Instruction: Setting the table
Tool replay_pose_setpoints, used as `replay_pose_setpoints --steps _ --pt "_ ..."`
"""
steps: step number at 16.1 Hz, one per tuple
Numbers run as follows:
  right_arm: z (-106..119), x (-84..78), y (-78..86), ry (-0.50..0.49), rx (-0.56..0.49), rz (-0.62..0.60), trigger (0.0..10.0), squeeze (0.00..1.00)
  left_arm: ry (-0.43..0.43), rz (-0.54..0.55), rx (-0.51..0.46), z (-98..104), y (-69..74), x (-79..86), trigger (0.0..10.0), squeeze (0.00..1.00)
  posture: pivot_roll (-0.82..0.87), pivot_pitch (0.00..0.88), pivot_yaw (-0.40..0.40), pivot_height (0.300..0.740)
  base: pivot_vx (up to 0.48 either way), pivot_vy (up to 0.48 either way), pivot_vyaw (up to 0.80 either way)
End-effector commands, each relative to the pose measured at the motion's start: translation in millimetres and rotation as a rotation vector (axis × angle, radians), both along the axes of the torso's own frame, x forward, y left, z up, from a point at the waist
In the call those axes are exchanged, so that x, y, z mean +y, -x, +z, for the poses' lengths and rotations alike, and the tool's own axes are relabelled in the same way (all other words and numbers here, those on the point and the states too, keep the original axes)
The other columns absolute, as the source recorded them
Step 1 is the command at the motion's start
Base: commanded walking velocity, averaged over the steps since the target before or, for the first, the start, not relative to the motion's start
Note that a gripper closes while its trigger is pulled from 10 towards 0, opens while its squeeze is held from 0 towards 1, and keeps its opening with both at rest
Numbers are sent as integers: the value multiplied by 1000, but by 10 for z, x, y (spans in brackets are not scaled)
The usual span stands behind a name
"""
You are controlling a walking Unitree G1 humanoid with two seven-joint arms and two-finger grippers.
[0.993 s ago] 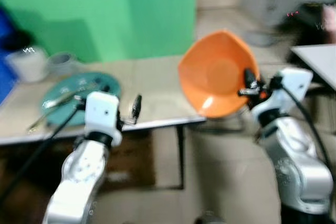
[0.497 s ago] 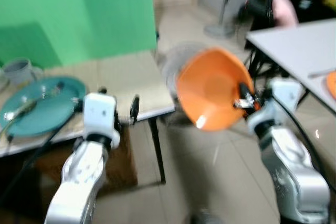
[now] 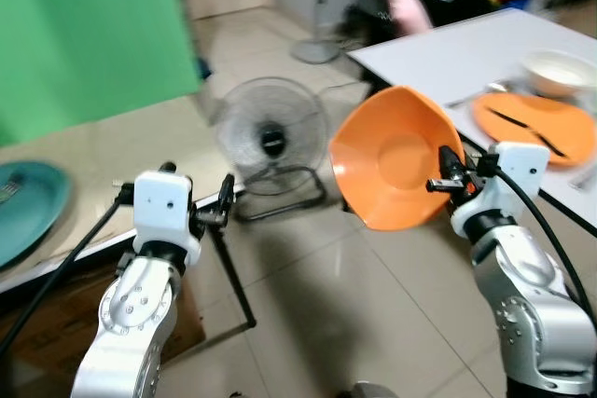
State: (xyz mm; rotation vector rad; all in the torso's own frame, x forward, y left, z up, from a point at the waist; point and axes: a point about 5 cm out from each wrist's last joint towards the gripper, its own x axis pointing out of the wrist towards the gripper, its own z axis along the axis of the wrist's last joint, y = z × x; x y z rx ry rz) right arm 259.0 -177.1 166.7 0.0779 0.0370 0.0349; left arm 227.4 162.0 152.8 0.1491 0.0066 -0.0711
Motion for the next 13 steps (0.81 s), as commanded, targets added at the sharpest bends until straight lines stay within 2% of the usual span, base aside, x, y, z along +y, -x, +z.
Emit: replay_pose_setpoints --steps 1,2,4,7,8,13 --pt "64 21 5 -17 -27 4 10000 0 -41 -5 -18 42 12 -14 10000 0 -118 14 36 740 0 0 -800" --pt "41 2 13 -21 -18 -12 10000 0 -54 -10 -26 47 12 -32 10000 0 -124 14 40 740 0 0 -800" --pt "64 -17 42 -10 -24 -32 10000 0 -17 24 -31 52 10 -8 10000 0 -141 16 49 740 0 0 -800" --pt "62 -65 87 14 -19 -45 10000 0 2 -21 -16 31 0 -37 10000 0 -147 18 53 740 0 0 -800" --pt "33 -91 94 30 -8 -55 10000 0 -17 -29 -14 17 -5 -51 10000 0 -149 15 45 740 0 0 -800" --pt "18 -27 101 61 3 -8 10000 0 -21 -26 -18 33 75 -52 10000 0 -132 21 31 740 0 0 -800"
